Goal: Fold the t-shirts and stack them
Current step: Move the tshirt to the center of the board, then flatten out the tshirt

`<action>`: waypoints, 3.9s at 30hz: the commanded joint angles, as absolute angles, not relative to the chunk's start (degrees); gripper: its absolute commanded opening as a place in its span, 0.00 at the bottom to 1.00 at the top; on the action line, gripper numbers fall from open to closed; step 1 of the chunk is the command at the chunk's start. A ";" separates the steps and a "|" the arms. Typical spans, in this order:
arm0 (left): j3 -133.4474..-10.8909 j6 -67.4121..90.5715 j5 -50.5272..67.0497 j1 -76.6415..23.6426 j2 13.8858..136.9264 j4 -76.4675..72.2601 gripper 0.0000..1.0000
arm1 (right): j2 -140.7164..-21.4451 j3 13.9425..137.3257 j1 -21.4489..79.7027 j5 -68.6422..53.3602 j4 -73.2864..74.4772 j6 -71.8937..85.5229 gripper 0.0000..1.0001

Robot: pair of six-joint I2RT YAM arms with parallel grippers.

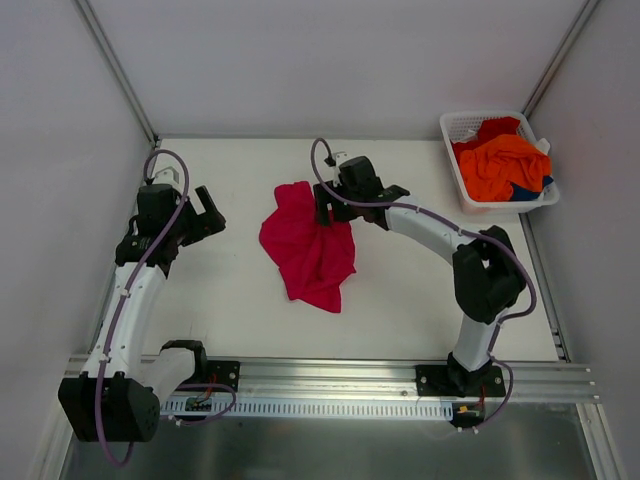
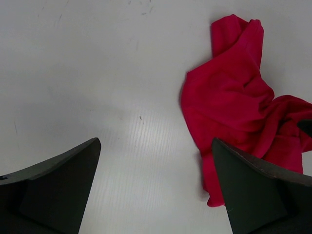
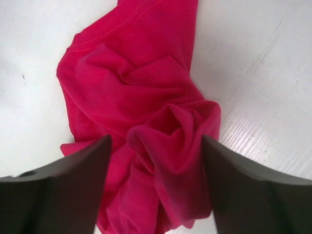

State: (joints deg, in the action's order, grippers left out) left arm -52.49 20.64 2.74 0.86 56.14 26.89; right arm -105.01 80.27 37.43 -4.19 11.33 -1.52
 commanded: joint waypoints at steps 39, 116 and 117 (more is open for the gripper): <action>-54.23 30.76 7.03 15.02 69.43 25.40 0.99 | -112.22 95.97 63.45 9.58 35.86 -1.67 0.86; -53.88 25.84 20.47 18.37 72.51 21.27 0.99 | -124.11 105.92 60.47 26.64 31.65 5.54 0.07; -53.70 25.75 22.65 18.20 72.60 20.83 0.99 | -123.49 105.04 60.38 25.93 31.12 5.54 0.08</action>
